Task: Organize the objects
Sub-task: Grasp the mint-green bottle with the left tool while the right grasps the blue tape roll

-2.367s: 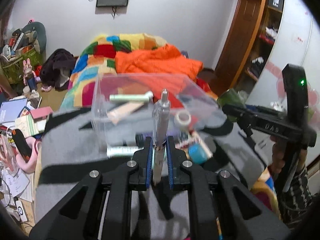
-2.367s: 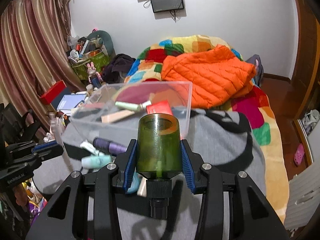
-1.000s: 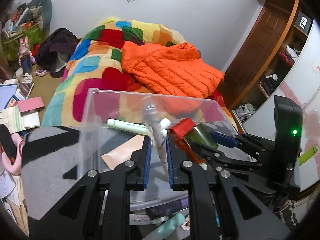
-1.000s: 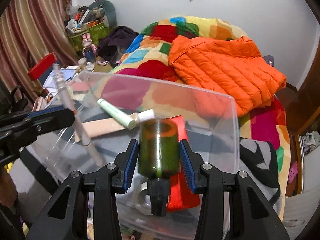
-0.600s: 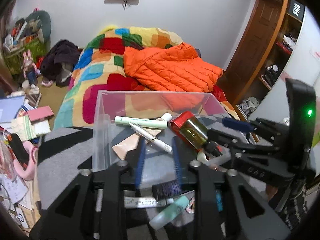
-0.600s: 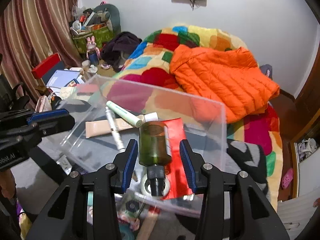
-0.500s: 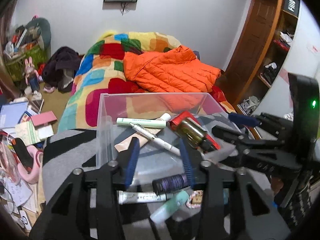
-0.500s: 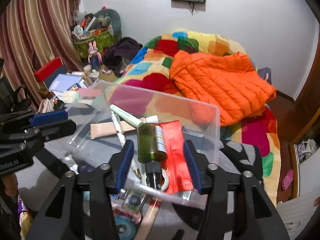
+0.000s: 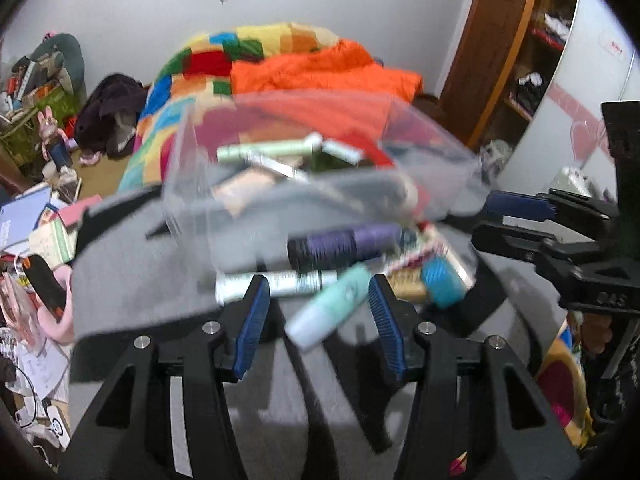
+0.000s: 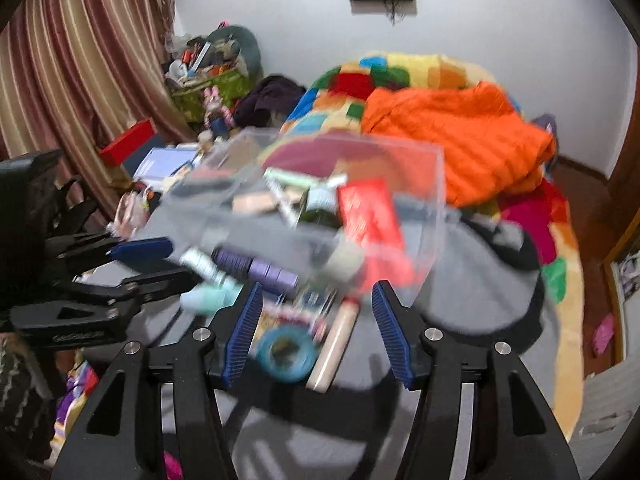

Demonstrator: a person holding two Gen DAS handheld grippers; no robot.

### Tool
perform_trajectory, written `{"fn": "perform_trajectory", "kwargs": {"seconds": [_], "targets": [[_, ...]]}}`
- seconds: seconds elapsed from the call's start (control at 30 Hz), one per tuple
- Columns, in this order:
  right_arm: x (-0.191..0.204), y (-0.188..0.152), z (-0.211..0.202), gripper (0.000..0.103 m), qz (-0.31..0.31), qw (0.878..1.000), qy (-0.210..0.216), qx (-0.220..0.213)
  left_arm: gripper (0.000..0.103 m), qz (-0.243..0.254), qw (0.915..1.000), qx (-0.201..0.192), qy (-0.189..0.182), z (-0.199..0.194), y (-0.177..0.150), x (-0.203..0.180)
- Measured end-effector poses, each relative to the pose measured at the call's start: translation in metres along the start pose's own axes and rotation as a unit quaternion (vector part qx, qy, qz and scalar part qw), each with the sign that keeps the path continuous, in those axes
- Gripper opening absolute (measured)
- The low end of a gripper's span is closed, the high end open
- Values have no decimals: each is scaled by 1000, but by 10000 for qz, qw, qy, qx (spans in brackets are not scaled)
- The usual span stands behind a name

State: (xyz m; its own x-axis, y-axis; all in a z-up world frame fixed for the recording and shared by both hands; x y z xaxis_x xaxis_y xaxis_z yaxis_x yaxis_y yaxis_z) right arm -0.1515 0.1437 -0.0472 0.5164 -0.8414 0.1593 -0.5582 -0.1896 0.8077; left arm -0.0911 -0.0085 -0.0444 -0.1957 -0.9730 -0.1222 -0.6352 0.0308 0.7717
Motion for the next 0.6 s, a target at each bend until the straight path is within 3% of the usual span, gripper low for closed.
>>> {"fn": "perform_trajectory", "kwargs": {"seconds": [0.13, 0.27, 0.4, 0.5, 0.6], "targets": [[7, -22, 13, 53, -35, 9994, 125, 322, 51, -34, 9995, 330, -3, 18, -16, 0], [8, -28, 24, 53, -65, 9991, 174, 388, 51, -105, 9991, 423, -6, 30, -20, 1], [6, -29, 31, 53, -15, 9988, 212, 434, 32, -142, 9991, 377, -146, 27, -20, -2], [1, -29, 32, 46, 95, 9989, 272, 382, 17, -144, 9990, 356, -222, 19, -25, -5], [1, -28, 30, 39, 161, 9985, 374, 358, 13, -25, 9994, 321, -135, 9, -33, -10]]}}
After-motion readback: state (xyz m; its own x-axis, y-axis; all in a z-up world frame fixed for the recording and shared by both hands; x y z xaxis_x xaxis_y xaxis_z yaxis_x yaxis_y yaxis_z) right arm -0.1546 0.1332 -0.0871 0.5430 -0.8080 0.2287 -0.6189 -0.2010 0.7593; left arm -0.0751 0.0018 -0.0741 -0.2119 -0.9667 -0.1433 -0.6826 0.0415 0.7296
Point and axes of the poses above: each gripper's, at about its wrist camera, not at the fingertips, and z roughly the way its jaws point, x to its left, y to its top, the point moved 2 cm from there along z, roughly the way its jaws point, and after that the axes turned 14 degrees about -x, right-handed, at the moved point
